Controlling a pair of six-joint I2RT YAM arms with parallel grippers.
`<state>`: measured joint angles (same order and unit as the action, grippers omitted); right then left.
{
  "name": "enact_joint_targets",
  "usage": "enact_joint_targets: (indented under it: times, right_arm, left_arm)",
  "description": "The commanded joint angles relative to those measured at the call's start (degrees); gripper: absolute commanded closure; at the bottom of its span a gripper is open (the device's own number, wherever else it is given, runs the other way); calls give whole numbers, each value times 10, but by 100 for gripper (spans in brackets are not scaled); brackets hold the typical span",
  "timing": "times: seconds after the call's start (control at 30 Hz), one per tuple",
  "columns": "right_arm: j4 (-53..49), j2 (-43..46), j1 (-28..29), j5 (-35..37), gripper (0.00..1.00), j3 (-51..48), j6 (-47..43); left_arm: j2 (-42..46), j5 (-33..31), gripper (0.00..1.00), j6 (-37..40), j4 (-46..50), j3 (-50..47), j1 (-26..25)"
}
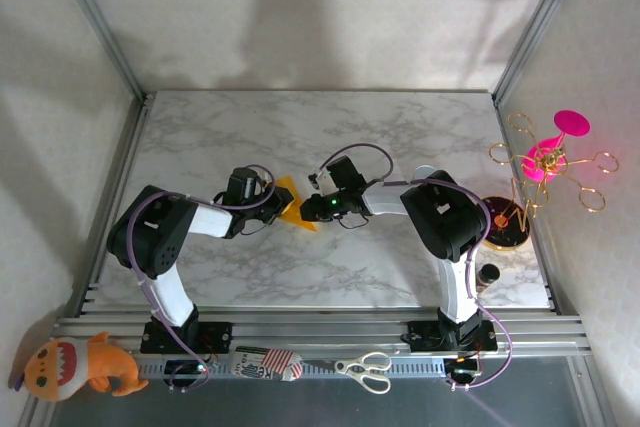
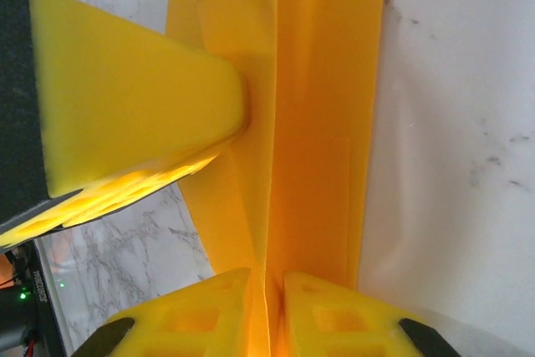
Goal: Fold a paper plane with a square sheet of paper (pick it up from the middle)
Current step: Fourth fold the wing at the center of the table.
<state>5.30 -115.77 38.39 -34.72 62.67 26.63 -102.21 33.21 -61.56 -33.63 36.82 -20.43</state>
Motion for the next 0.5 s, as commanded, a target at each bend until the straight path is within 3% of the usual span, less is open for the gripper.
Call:
enact_joint_targets:
  times: [0.0, 0.47]
  right_arm:
    - [-53, -46, 1, 54, 83, -23, -6]
    - [-88, -66, 0, 72, 89, -11, -9]
  left_arm:
    - [-9, -8, 88, -3, -12, -8, 4]
    - [-8, -9, 88, -7, -13, -10, 12]
